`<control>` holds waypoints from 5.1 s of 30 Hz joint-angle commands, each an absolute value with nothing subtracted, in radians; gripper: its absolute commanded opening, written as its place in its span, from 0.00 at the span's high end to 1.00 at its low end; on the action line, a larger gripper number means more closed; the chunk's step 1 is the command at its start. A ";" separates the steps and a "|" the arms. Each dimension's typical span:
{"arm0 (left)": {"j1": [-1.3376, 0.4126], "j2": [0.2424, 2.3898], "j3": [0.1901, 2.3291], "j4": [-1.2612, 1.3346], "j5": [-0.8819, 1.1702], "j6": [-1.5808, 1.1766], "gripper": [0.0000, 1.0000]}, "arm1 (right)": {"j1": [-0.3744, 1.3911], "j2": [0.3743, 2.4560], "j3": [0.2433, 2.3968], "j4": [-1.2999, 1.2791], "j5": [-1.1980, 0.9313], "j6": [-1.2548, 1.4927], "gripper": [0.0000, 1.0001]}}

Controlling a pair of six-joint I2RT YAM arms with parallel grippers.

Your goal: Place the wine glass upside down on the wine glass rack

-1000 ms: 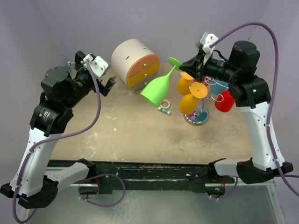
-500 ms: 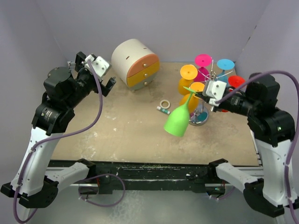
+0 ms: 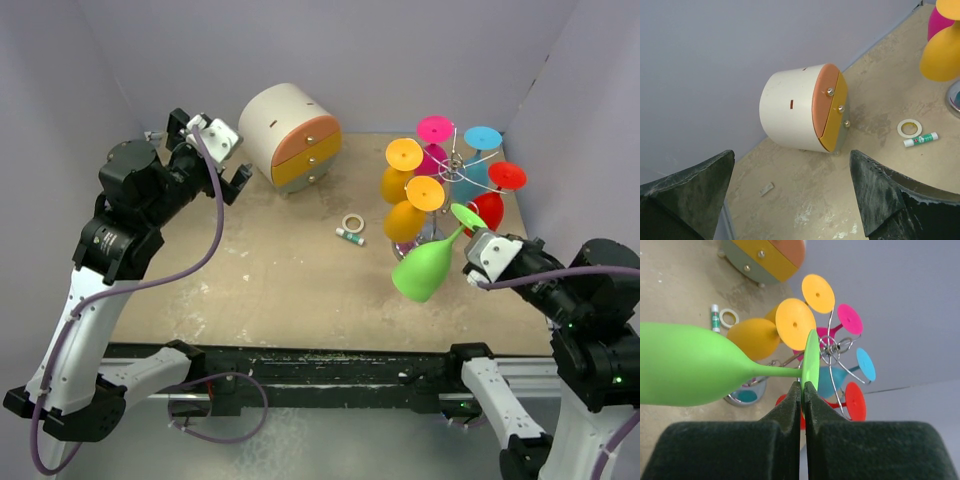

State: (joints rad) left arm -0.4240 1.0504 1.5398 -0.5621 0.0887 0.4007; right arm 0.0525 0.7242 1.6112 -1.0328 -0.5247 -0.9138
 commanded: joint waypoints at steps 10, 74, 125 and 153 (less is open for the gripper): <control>-0.416 1.046 1.540 -0.510 0.115 0.381 0.01 | -0.021 0.646 1.470 -0.918 -0.209 -0.857 1.00; -0.414 1.040 1.526 -0.527 0.132 0.426 0.01 | 0.064 0.882 1.455 -0.761 -0.313 -0.968 1.00; -0.415 1.014 1.484 -0.535 0.166 0.451 0.01 | 0.064 0.755 1.326 -0.829 -0.161 -0.969 0.82; -0.415 1.015 1.489 -0.534 0.156 0.463 0.01 | 0.058 0.762 1.366 -0.926 -0.124 -0.974 0.00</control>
State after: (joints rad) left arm -0.4210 1.0290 1.4826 -0.5640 0.1528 0.4488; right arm 0.0624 0.7589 1.3205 -0.8993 -0.0788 -0.9810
